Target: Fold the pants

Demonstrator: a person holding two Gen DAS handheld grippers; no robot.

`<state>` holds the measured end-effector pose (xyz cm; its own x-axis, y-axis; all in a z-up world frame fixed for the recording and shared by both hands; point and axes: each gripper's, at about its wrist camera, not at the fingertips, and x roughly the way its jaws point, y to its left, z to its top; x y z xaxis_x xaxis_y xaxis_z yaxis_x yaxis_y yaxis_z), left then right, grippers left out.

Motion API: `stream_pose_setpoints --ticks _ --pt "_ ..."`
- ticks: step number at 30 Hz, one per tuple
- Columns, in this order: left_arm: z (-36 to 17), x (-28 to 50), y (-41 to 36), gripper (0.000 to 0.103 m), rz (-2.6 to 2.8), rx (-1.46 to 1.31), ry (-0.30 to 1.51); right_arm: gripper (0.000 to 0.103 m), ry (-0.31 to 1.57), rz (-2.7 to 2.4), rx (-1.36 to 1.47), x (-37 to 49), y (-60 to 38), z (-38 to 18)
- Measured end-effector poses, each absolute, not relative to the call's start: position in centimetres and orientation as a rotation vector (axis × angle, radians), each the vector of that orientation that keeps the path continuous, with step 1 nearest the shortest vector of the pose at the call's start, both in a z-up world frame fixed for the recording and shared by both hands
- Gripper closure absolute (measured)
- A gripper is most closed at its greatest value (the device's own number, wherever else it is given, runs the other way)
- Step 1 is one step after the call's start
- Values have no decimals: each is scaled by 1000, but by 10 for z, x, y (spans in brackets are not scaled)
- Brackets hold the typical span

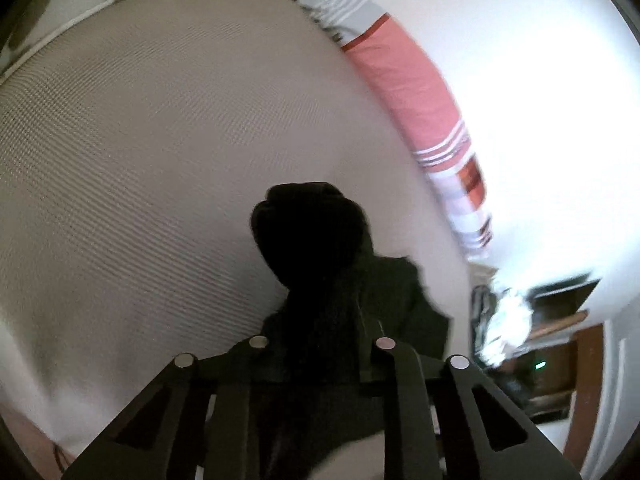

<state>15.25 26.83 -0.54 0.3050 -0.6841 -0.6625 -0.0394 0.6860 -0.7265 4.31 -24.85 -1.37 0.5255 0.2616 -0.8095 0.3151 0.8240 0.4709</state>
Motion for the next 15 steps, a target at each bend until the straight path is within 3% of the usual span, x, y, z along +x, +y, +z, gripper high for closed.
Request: stream_pose_setpoints --ticks 3,15 --pt "24 143 244 91 -488 -730 1179 39 1004 -46 665 35 -266 -16" --pt "99 127 90 92 -602 -594 1139 39 886 -62 760 7 -314 -18"
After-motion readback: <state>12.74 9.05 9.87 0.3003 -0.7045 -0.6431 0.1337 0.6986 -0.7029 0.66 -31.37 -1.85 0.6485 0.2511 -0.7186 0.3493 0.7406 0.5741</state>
